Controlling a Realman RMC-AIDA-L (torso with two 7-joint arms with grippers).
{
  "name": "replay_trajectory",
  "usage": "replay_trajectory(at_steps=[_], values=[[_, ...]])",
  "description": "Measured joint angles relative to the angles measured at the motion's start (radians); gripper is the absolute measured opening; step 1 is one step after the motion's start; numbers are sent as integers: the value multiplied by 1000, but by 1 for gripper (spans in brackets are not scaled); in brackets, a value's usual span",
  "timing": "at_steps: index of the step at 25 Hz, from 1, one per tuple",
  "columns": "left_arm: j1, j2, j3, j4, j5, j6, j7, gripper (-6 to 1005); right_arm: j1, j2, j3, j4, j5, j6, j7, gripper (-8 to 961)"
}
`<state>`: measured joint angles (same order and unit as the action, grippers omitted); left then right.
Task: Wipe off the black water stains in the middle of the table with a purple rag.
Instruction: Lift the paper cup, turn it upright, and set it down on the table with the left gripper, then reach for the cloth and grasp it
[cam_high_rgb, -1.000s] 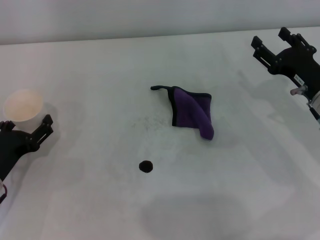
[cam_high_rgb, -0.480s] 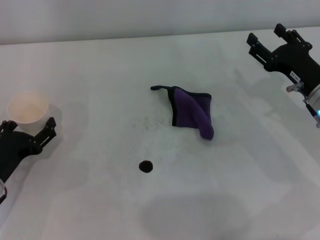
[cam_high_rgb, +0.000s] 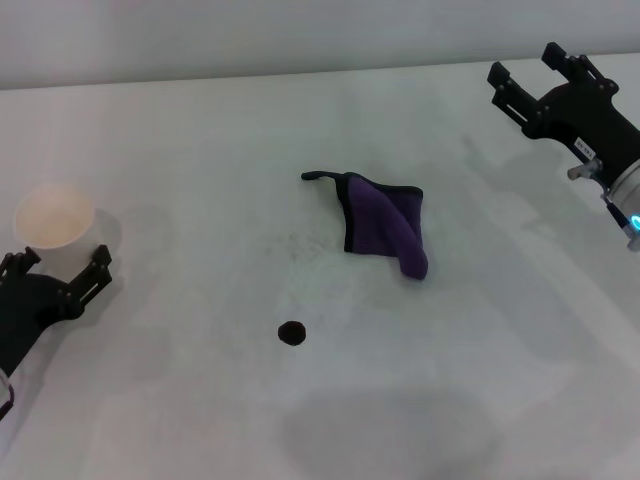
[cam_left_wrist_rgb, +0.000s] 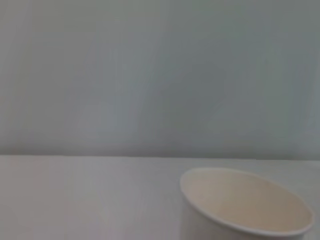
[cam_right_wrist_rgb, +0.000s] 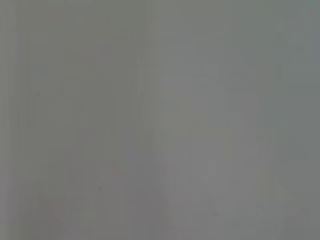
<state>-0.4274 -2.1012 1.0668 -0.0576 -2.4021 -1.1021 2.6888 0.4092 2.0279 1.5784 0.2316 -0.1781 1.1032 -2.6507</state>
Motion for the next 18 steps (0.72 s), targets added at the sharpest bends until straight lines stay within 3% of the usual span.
replay_trajectory(at_steps=[6,18], values=[[13,0,2,-15,0,-24,0,893,5,0,0,0,-2,0,0,819],[97,-2,-19,-72,-4,-202,0,893,14,-1,0,0,0,-7,0,819]])
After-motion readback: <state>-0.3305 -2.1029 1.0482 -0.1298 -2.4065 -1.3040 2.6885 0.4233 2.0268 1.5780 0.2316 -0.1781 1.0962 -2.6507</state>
